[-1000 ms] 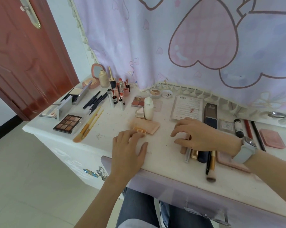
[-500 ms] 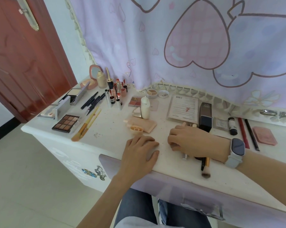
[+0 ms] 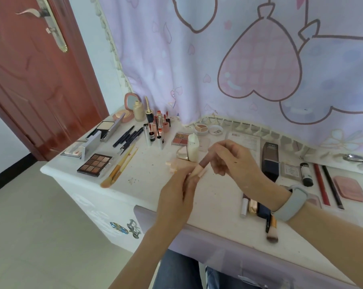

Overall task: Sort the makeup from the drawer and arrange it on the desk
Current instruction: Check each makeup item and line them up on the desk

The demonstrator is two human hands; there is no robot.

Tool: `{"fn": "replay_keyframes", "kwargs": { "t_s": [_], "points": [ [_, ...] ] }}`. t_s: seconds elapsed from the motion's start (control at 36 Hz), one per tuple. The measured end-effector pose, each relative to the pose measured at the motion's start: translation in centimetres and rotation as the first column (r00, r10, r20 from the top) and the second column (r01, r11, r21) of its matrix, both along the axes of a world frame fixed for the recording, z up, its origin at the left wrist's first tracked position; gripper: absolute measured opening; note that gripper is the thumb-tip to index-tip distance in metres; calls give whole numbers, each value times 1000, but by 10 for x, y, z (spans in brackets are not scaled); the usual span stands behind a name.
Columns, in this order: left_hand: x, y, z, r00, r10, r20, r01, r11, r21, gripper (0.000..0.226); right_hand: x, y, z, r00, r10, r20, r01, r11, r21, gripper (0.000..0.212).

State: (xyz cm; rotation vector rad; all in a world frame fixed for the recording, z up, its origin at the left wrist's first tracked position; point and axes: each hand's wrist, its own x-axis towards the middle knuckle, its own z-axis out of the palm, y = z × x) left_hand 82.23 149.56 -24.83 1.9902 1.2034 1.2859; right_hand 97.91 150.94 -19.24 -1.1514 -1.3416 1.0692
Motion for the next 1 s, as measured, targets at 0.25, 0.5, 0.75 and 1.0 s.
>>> {"fn": "replay_keyframes", "kwargs": {
  "t_s": [0.25, 0.5, 0.75, 1.0],
  "points": [
    [-37, 1, 14, 958, 116, -262, -79, 986, 146, 46, -27, 5, -4, 992, 26, 120, -24, 1000, -14, 22],
    [-62, 7, 9, 995, 17, -98, -25, 997, -72, 40, -37, 4, -9, 908, 207, 363, -267, 956, 123, 18],
    [-79, 14, 9, 987, 7, -163, -16, 998, -58, 38, -51, 21, -3, 923, 161, 349, -175, 985, 10, 32],
    [-92, 20, 9, 986, 32, -165, -45, 996, -78, 38, -51, 28, -3, 937, 233, 259, -229, 972, -46, 22]
  ]
}}
